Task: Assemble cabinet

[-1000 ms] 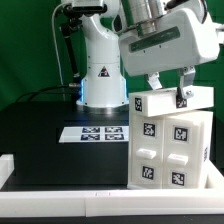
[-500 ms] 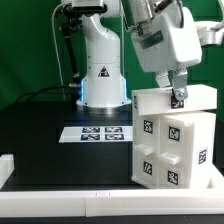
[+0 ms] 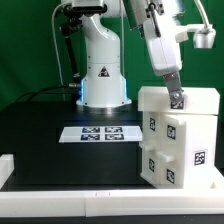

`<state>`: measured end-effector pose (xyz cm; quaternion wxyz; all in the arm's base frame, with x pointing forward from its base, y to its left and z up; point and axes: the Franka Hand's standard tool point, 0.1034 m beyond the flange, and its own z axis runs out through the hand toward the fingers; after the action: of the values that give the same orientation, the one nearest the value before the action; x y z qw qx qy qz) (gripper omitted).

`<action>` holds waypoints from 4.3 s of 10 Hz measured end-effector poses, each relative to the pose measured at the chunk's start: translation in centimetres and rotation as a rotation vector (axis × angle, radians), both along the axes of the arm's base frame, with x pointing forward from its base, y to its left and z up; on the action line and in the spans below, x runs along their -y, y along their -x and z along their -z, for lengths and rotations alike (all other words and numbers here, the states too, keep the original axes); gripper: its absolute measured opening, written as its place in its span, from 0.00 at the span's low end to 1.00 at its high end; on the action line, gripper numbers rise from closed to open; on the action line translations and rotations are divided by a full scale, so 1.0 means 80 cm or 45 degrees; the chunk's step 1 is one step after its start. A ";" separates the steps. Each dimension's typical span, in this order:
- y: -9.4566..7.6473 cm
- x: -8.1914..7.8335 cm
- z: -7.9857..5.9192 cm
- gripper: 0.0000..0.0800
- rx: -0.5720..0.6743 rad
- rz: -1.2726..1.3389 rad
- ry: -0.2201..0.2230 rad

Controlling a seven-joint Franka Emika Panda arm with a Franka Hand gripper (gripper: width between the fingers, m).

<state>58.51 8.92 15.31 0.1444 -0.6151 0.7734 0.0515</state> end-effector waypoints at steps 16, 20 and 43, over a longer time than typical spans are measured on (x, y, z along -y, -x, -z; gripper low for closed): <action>-0.015 -0.020 -0.048 1.00 0.237 -1.028 0.102; -0.015 -0.019 -0.047 1.00 0.320 -1.303 0.146; -0.008 -0.002 -0.001 1.00 0.695 -3.843 0.443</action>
Offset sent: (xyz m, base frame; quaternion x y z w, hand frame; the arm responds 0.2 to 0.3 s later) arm -0.0076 0.0036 0.0156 -0.0027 -0.0283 0.0137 0.9995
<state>59.11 9.12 15.43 0.0211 -0.7982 -0.5997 -0.0533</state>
